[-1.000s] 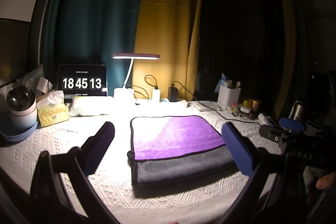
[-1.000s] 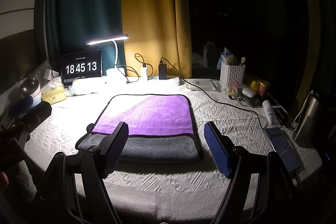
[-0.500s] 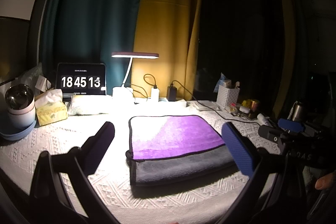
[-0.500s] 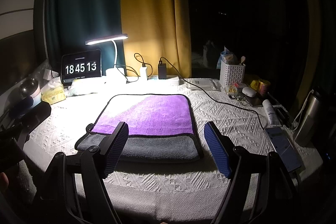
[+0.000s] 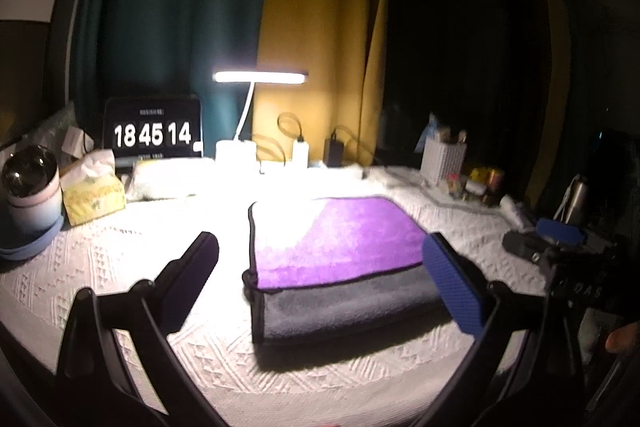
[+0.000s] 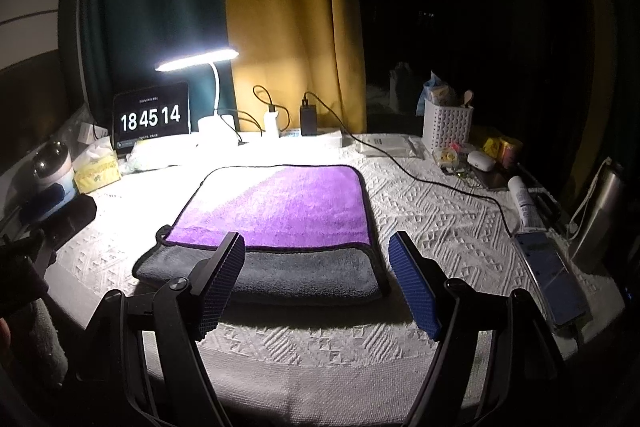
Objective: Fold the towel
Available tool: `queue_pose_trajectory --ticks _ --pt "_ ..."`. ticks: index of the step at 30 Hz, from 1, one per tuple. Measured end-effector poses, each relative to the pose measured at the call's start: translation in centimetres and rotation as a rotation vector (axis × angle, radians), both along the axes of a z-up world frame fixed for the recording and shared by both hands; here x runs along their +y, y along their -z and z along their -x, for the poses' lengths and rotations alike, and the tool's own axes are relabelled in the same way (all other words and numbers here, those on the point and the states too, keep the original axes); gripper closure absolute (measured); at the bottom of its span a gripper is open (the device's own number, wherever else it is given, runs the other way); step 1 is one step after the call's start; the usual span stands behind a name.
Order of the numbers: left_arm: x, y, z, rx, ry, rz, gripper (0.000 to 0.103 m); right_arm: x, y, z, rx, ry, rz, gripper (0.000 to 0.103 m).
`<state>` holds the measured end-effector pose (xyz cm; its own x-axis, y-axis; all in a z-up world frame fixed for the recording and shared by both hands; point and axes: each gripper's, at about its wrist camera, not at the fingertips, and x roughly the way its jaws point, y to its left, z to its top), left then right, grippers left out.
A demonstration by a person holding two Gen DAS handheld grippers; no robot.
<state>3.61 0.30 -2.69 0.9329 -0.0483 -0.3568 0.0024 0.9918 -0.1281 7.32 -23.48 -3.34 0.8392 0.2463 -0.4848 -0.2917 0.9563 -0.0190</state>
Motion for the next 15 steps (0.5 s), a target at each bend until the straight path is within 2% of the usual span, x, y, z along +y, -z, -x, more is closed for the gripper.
queue_pose_trajectory --ticks 12,15 --pt "0.6 5.4 -7.7 0.273 0.065 0.011 0.002 -0.4 3.4 -7.1 0.153 -0.049 0.066 0.028" --pt "1.1 6.5 -9.2 0.323 0.042 0.021 0.012 -0.8 4.3 -9.2 0.199 -0.058 0.053 0.033"
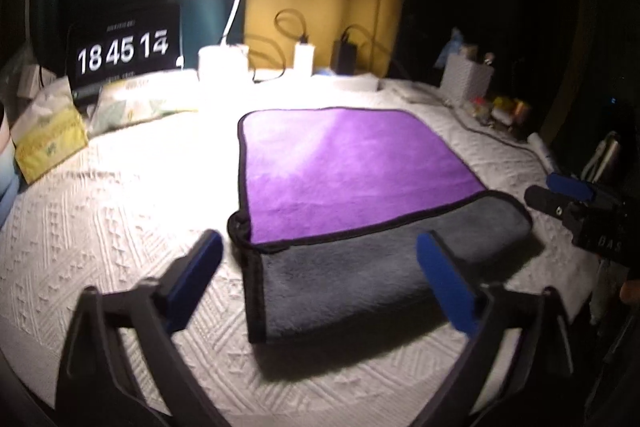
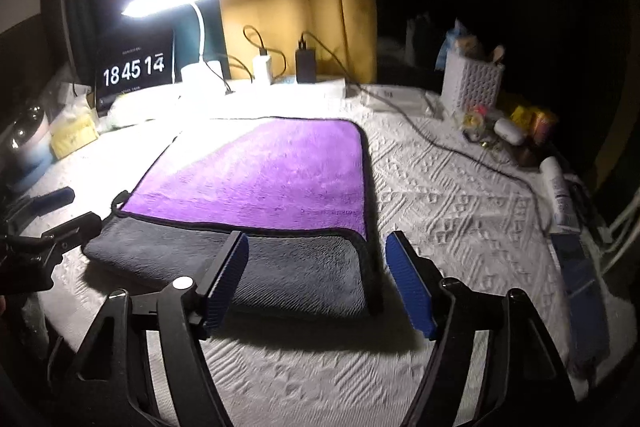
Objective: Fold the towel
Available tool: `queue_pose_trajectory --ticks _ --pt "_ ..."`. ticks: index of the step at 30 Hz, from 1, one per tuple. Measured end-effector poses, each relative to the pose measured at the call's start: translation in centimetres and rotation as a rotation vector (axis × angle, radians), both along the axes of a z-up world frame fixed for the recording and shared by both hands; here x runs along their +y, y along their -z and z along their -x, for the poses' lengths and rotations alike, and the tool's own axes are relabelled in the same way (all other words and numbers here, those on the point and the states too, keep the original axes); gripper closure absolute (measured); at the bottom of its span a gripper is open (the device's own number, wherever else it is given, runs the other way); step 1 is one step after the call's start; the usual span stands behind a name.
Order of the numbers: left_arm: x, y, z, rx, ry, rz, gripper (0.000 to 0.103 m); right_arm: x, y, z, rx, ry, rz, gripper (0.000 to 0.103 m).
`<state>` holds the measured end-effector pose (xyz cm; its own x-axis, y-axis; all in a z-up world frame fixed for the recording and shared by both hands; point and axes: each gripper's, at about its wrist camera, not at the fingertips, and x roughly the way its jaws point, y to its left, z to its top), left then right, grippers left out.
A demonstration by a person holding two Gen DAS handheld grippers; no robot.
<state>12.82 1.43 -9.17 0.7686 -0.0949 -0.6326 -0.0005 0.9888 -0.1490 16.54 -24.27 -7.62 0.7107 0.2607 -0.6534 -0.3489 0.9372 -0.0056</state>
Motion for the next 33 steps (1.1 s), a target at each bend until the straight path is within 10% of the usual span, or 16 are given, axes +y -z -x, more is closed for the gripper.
queue_pose_trajectory --ticks 12,24,33 --pt "0.5 3.7 -2.0 0.169 -0.046 -0.002 0.047 -1.0 3.6 -4.3 0.128 0.014 0.038 0.058" --pt "-0.2 3.2 -1.2 0.155 -0.077 -0.074 0.079 -0.9 3.9 -3.9 0.107 0.002 0.044 0.095" --pt "-1.5 2.3 -0.2 0.100 -0.060 -0.097 0.096 -0.8 1.8 -2.4 0.014 -0.008 0.031 0.097"
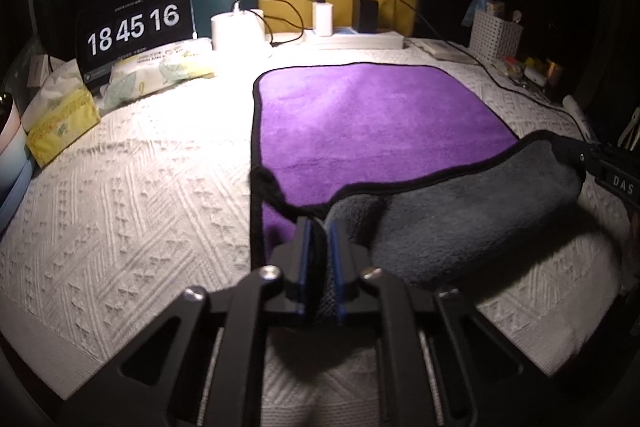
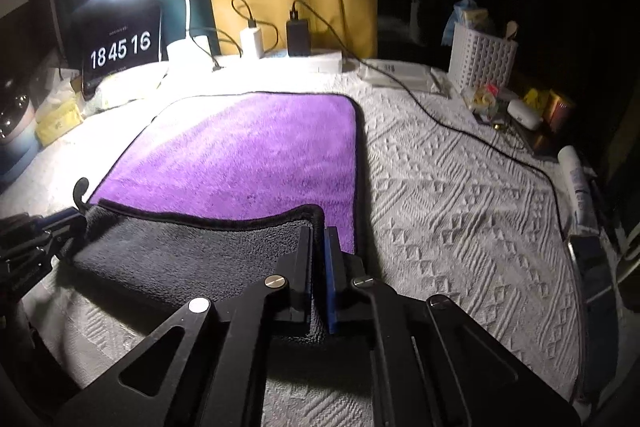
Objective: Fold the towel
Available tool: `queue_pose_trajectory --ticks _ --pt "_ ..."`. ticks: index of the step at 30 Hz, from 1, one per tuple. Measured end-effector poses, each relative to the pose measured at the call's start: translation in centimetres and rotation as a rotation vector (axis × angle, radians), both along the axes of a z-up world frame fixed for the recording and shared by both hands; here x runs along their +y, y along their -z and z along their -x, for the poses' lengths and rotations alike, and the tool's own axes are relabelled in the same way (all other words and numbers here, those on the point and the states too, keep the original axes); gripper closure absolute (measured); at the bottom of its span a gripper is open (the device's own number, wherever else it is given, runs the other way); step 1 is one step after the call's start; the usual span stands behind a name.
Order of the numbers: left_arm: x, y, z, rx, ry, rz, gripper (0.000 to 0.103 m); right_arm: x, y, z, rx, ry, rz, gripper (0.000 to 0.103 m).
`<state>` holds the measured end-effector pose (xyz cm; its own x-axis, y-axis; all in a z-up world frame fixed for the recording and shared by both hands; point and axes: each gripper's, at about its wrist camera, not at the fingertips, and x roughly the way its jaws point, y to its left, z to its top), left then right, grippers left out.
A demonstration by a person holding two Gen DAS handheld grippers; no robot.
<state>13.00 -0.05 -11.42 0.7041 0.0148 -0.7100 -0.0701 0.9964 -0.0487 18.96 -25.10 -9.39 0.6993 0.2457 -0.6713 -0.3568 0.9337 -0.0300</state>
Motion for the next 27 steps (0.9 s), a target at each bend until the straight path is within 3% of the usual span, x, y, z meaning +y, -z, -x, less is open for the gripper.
queue_pose_trajectory --ticks 8,20,27 --pt "0.6 -2.0 0.5 -0.080 -0.012 0.001 0.098 0.2 -1.7 0.7 -0.062 -0.004 -0.011 0.097" --pt "1.7 -2.7 -0.6 -0.104 -0.003 0.058 0.099 0.3 -3.3 0.2 -0.109 0.008 -0.013 0.097" --pt "2.4 -3.9 -1.8 -0.151 0.001 0.042 0.099 0.6 -3.9 -0.7 -0.127 0.008 -0.001 0.097"
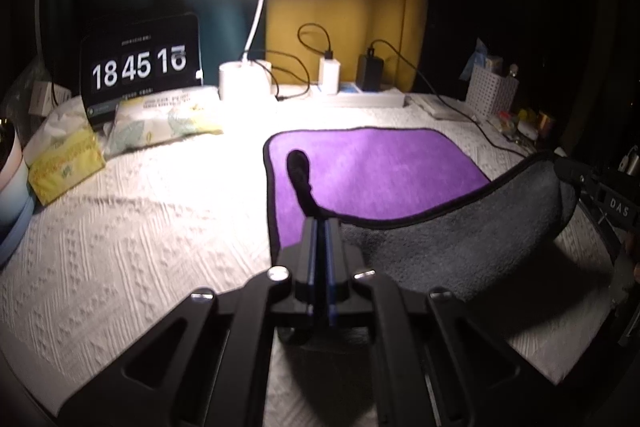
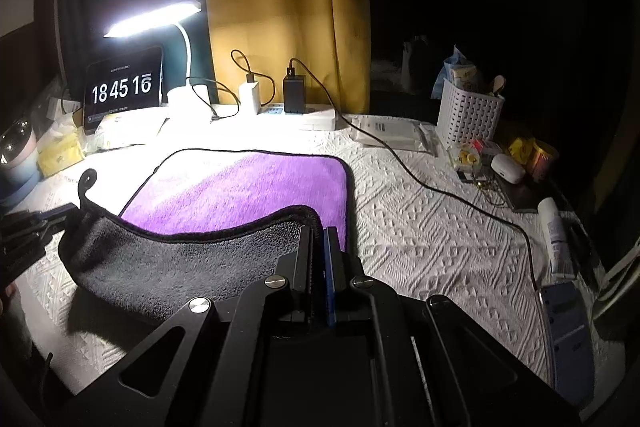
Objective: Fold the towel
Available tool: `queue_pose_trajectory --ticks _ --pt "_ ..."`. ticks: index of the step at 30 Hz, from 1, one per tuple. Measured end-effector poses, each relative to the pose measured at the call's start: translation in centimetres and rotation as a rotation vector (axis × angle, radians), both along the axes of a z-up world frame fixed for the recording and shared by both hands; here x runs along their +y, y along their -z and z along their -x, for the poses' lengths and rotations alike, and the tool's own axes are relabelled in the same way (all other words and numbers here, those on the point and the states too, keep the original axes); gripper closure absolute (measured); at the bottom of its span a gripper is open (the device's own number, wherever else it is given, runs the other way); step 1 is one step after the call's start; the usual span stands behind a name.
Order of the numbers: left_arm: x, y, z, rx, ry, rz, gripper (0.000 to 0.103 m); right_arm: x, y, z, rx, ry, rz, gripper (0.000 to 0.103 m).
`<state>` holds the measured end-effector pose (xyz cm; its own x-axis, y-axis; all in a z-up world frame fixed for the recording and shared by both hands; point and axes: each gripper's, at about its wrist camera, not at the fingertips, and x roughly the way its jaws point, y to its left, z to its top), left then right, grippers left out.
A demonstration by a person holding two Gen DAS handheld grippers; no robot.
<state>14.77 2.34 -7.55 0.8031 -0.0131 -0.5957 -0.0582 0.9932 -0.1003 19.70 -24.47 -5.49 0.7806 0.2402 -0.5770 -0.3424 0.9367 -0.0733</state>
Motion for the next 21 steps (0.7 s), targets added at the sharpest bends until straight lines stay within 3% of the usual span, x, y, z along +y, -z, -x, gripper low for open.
queue_pose_trajectory --ticks 21 --pt "2.7 -2.1 -6.5 -0.088 -0.006 -0.025 0.099 2.1 -1.2 -6.1 -0.037 0.009 0.043 0.097"
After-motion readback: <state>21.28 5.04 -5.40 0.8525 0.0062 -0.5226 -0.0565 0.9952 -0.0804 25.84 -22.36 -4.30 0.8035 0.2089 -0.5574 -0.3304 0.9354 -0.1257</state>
